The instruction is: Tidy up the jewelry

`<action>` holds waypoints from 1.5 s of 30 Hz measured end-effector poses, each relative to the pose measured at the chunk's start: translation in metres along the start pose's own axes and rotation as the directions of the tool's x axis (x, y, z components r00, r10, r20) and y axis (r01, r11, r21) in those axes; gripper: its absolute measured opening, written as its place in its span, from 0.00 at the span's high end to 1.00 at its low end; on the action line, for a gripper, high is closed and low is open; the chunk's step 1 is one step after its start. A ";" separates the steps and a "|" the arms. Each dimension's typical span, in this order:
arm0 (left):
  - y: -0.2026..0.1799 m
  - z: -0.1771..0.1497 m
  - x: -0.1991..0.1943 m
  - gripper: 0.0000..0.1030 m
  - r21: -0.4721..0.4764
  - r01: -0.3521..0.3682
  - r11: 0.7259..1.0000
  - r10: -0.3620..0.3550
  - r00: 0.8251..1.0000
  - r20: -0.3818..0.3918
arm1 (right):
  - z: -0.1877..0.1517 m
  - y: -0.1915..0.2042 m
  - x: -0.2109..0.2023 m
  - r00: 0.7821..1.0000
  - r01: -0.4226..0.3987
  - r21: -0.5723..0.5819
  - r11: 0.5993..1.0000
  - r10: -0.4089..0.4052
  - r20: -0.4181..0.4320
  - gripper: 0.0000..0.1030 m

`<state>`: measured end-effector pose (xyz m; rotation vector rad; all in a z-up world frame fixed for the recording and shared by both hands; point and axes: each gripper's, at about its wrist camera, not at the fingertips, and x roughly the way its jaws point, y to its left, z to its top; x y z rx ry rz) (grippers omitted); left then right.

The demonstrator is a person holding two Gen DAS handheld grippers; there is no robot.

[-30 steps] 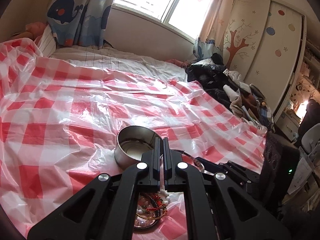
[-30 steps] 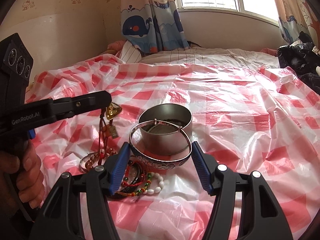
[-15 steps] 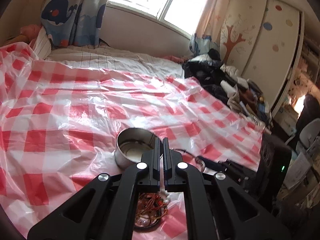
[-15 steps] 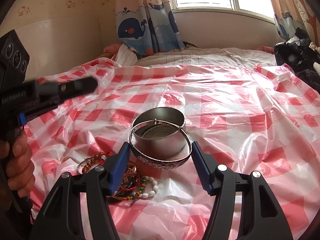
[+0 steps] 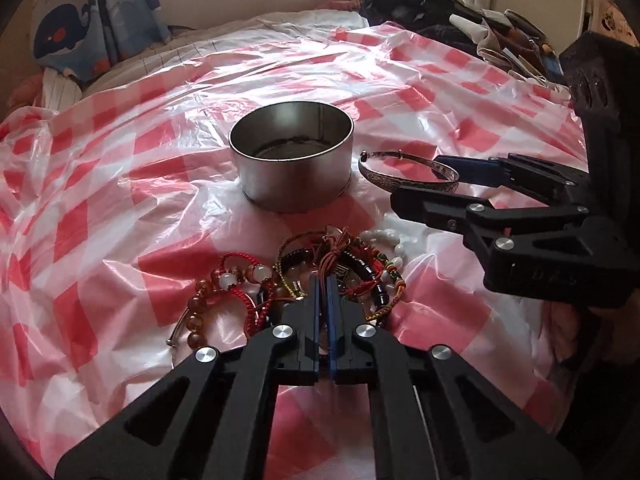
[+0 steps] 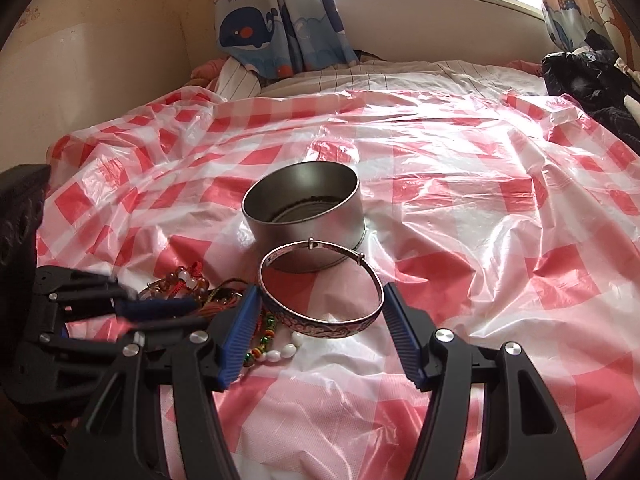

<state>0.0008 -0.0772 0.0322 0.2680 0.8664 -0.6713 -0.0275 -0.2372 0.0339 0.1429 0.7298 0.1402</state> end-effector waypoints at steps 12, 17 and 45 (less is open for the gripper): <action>0.045 0.038 -0.112 0.97 -0.204 0.265 0.942 -0.181 0.916 0.358 | 0.003 0.001 -0.008 0.999 -0.020 0.006 1.000 0.020 0.035 0.41; 0.042 0.043 -0.120 0.97 -0.227 0.322 0.919 -0.212 0.890 0.403 | 0.003 0.000 -0.009 0.999 -0.023 0.010 1.000 0.023 0.038 0.41; 0.067 0.073 0.027 0.52 -0.441 0.092 0.893 0.007 0.976 0.219 | 0.062 0.027 0.054 0.998 0.063 -0.209 0.976 -0.059 0.026 0.33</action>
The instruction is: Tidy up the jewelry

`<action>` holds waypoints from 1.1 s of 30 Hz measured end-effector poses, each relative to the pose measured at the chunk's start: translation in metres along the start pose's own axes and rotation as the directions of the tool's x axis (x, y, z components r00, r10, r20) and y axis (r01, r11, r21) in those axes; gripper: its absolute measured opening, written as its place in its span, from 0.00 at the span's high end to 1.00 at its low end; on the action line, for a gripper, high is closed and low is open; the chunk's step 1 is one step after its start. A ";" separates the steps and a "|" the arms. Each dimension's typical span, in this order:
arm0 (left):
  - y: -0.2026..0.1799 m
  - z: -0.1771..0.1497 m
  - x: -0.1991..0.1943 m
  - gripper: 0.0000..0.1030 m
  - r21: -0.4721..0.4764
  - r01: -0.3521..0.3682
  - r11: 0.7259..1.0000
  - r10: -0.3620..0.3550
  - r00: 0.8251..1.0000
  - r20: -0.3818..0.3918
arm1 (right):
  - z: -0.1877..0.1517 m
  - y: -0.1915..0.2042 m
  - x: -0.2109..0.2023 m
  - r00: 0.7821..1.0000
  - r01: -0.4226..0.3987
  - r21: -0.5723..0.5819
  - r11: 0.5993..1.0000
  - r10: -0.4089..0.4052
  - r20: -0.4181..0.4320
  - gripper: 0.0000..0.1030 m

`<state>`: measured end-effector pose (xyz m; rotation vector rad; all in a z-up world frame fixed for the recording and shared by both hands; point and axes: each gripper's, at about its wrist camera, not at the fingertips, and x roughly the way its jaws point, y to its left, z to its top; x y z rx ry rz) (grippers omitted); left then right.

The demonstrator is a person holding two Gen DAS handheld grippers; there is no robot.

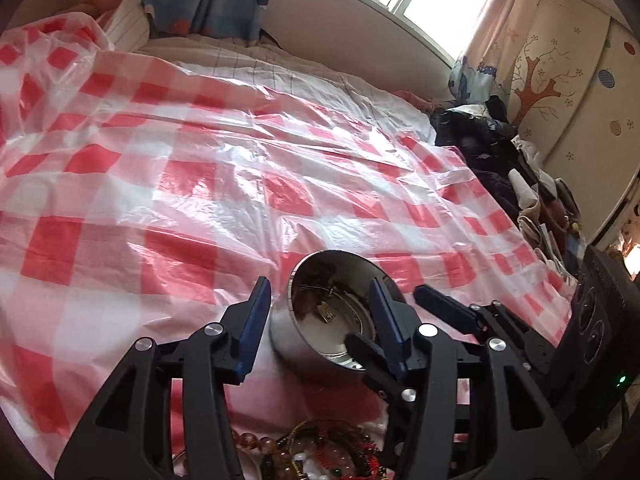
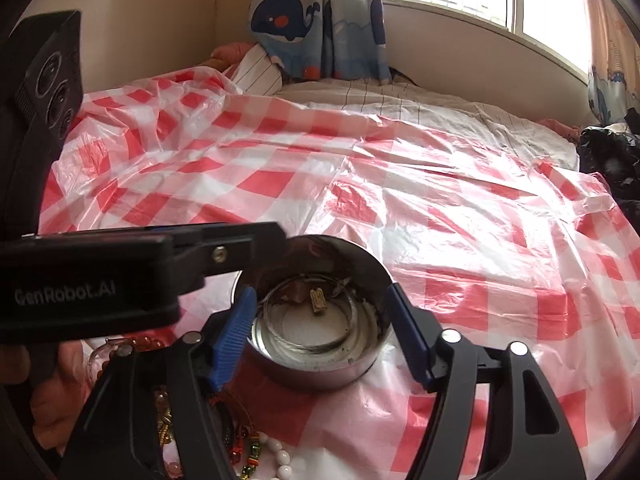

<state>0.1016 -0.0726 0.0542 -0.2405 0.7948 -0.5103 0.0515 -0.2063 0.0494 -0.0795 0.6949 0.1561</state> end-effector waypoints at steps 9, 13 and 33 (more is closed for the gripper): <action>-0.016 -0.029 -0.044 0.40 0.137 -0.152 0.979 0.152 0.988 0.014 | -0.047 -0.008 -0.050 0.998 -0.037 0.095 0.995 0.041 -0.038 0.33; -0.016 -0.049 -0.059 0.32 0.165 -0.195 0.967 0.191 0.981 0.040 | -0.066 -0.006 -0.057 0.998 -0.037 0.123 0.992 0.044 -0.054 0.30; -0.009 -0.060 -0.059 0.17 0.146 -0.265 0.953 0.257 0.964 0.067 | -0.074 0.004 -0.044 0.997 -0.017 0.107 0.994 0.026 -0.075 0.27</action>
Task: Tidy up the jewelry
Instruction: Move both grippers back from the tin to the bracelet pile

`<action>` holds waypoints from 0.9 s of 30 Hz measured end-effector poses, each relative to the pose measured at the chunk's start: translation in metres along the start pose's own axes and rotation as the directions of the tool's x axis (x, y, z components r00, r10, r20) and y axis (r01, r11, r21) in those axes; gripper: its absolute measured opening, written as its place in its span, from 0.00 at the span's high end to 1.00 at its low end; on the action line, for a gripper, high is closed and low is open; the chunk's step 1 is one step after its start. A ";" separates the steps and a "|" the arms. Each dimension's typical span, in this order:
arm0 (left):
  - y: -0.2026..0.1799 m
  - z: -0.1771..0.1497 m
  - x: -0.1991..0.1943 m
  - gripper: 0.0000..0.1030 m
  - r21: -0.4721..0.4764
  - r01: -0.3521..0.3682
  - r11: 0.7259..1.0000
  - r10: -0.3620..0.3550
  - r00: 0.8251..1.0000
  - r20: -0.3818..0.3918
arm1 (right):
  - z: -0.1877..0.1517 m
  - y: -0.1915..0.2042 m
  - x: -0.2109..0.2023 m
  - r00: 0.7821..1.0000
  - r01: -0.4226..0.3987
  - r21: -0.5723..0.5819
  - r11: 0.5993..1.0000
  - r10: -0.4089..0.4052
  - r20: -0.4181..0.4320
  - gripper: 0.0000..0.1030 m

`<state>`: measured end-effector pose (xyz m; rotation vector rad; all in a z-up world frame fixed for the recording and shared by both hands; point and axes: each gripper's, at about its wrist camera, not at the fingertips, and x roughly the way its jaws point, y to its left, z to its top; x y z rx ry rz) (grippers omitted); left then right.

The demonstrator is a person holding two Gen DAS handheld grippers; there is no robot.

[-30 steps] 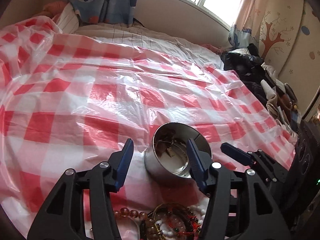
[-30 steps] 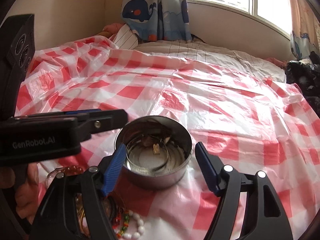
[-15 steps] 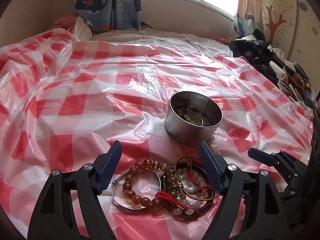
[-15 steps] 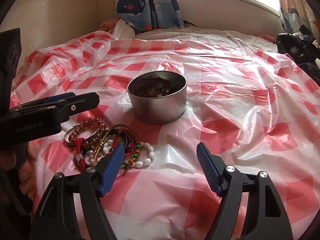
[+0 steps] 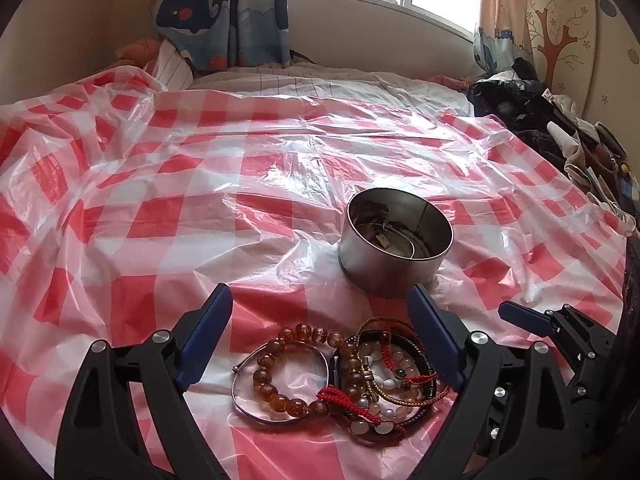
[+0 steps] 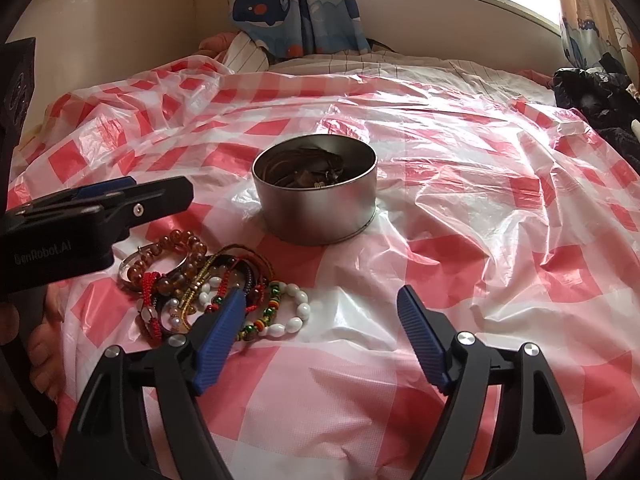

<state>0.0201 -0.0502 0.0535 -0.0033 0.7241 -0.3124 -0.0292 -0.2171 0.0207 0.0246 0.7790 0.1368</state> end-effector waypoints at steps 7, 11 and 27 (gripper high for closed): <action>0.003 0.000 0.000 0.15 -0.014 -0.014 1.000 0.014 1.000 0.003 | 0.000 0.000 0.000 1.000 -0.001 0.001 1.000 0.001 -0.001 0.26; 0.004 0.000 0.001 0.13 -0.014 -0.021 1.000 0.021 1.000 0.002 | 0.000 0.000 0.000 1.000 -0.002 0.001 1.000 0.002 0.000 0.26; 0.056 0.011 -0.002 0.11 -0.101 -0.088 0.991 0.085 0.996 -0.031 | 0.001 0.003 -0.001 0.999 -0.030 0.001 1.000 0.030 0.012 0.26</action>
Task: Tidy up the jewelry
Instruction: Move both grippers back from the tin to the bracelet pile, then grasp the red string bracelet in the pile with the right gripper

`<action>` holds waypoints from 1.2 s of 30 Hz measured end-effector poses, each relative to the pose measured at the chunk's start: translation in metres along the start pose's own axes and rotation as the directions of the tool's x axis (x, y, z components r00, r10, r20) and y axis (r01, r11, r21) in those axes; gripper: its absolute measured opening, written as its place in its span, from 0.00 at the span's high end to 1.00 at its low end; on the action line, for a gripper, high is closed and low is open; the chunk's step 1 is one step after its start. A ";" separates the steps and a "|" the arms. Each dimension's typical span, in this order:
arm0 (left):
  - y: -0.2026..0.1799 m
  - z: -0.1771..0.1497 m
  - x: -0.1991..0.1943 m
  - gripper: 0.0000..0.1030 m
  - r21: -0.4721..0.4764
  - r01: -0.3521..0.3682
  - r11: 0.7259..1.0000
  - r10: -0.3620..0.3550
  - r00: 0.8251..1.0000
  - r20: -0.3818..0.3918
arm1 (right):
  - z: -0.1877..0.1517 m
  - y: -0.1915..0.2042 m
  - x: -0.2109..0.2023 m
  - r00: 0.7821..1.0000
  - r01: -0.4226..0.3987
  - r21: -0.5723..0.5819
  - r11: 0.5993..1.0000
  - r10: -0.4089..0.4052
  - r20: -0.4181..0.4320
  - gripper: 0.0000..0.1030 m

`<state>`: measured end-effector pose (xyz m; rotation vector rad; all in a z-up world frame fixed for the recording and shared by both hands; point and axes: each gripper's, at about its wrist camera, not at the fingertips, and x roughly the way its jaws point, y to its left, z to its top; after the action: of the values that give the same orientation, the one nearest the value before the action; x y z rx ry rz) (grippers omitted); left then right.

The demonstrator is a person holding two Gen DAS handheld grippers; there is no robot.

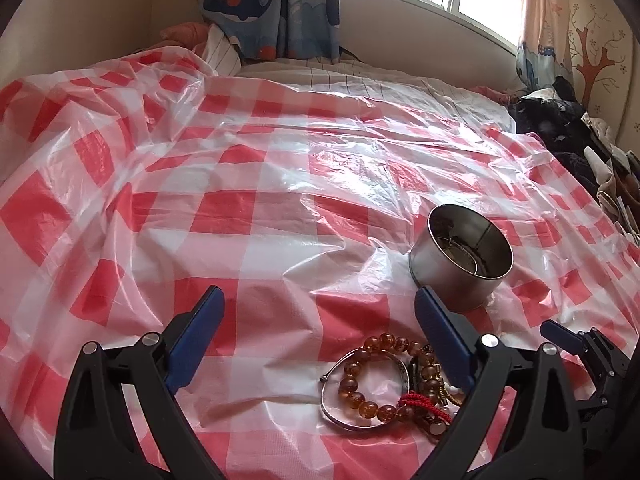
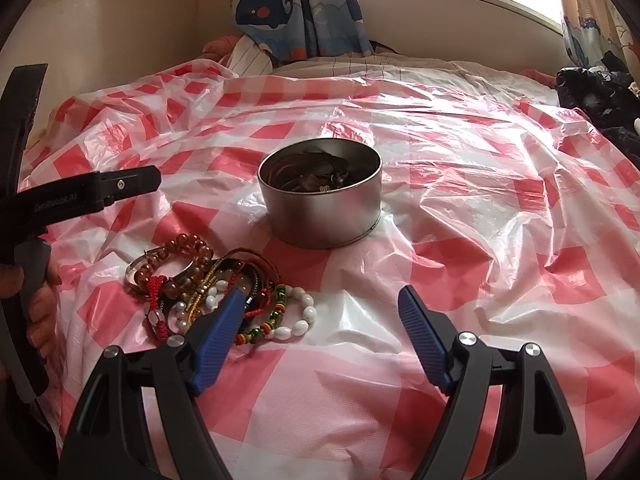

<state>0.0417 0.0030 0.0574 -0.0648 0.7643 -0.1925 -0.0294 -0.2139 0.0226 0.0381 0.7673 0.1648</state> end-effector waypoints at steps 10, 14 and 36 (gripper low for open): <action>0.009 0.001 0.009 0.11 0.005 0.059 0.998 -0.058 0.995 -0.082 | 0.007 0.005 0.004 0.998 -0.064 0.003 0.998 0.064 -0.007 0.26; 0.003 -0.004 0.013 0.14 0.065 0.101 0.993 -0.091 0.987 -0.134 | 0.025 0.010 0.014 0.997 -0.070 -0.015 0.997 0.069 -0.014 0.35; -0.041 -0.021 0.014 0.97 0.206 0.314 0.927 -0.285 0.945 -0.159 | 0.005 -0.010 -0.003 0.989 -0.121 0.047 0.992 0.125 -0.083 0.89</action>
<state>0.0308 -0.0400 0.0385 0.0507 0.8516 -0.5815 -0.0262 -0.2242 0.0276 0.1190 0.8548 0.2688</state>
